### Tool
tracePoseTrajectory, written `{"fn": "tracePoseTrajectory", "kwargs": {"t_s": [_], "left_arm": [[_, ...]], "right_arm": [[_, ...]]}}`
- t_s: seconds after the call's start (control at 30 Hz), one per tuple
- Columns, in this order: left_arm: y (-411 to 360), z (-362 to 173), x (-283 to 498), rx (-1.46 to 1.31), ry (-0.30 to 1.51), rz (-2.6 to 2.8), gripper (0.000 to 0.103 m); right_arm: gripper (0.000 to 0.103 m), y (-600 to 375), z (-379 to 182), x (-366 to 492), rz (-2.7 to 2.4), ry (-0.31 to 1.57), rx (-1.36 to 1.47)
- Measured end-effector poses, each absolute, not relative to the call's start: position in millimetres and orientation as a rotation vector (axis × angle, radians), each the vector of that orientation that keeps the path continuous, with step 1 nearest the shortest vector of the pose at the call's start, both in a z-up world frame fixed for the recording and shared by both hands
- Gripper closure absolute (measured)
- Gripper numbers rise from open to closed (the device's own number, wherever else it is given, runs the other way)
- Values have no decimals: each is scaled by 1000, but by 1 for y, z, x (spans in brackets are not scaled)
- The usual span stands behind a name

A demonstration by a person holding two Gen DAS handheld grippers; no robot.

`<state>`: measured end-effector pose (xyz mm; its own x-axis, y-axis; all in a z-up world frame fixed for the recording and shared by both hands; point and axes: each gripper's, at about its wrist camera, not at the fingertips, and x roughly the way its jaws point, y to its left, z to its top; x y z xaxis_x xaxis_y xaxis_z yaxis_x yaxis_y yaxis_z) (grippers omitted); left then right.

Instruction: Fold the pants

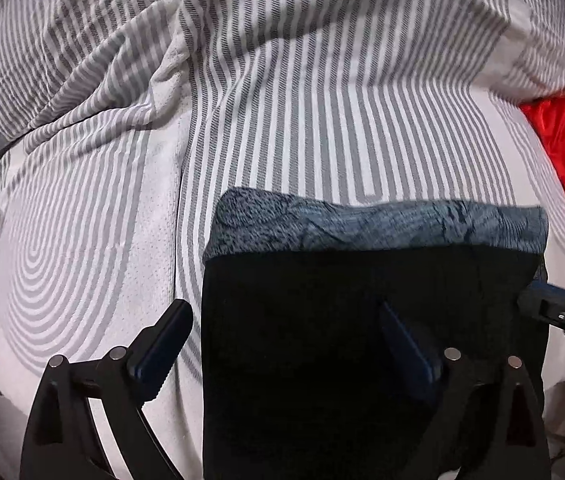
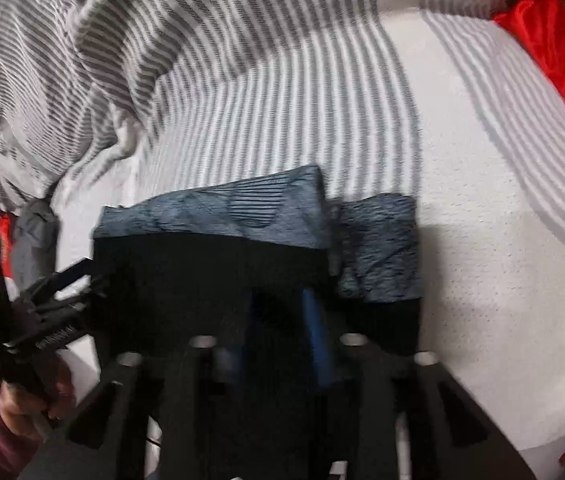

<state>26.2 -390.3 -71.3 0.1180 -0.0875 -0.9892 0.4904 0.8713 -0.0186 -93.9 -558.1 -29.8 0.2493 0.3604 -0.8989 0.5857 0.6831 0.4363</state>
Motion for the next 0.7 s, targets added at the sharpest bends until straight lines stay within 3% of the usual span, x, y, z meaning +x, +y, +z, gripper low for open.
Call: {"fn": "tracePoseTrajectory", "kwargs": {"t_s": [0.07,0.7], "left_arm": [[-391,-65,21,376,1391,-436,8],[-371,19,-40,414,1367,-454,8]], "right_arm": [[7,-551,-24,-92,-229,1407,831],[3,-501,73,-140,-302,1485,676]]}}
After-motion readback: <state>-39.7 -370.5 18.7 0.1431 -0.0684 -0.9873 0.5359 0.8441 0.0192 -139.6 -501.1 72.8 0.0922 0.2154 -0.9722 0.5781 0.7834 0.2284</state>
